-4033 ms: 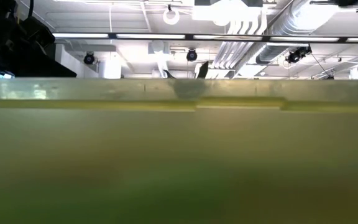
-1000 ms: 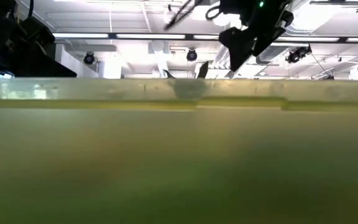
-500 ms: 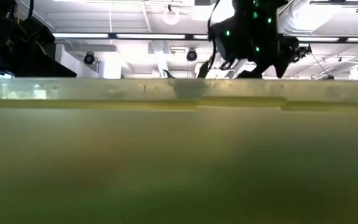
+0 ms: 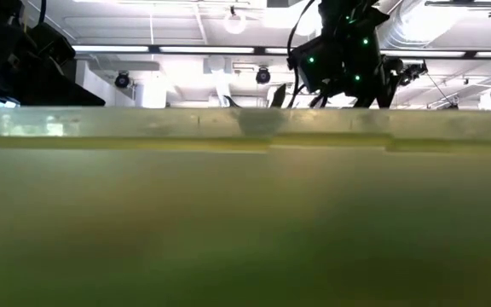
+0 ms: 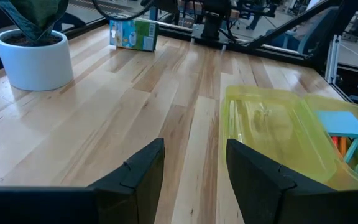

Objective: Pack school essentials
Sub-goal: Put the yellow crayon box into the yellow supply box

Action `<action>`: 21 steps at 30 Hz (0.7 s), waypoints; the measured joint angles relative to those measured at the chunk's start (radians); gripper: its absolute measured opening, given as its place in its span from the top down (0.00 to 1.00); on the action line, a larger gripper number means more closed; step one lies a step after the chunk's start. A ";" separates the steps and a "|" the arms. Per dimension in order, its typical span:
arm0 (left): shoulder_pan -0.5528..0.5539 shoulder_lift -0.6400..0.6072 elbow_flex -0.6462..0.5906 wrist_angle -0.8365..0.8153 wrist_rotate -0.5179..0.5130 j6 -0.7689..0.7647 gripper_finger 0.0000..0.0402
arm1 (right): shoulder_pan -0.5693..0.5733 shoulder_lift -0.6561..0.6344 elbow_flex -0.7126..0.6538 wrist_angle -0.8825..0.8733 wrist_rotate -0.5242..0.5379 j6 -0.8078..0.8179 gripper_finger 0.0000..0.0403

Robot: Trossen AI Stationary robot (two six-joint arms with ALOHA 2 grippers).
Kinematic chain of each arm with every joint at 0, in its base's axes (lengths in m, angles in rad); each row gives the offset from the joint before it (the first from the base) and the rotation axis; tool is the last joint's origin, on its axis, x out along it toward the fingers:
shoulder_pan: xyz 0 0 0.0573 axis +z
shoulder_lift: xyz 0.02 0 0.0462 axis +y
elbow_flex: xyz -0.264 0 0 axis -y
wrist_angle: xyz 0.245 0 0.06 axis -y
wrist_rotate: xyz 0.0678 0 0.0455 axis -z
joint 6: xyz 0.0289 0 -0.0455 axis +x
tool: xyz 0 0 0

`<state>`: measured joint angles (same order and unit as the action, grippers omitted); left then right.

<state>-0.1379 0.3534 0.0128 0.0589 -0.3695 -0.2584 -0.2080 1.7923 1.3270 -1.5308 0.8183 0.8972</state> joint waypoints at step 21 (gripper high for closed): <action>0.000 0.000 0.000 0.000 0.000 0.000 0.60 | -0.101 -0.593 -0.487 0.637 -0.225 -0.204 0.07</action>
<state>-0.1379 0.3532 0.0128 0.0589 -0.3695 -0.2584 -0.3095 1.1997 0.8399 -0.8939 0.5929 0.6927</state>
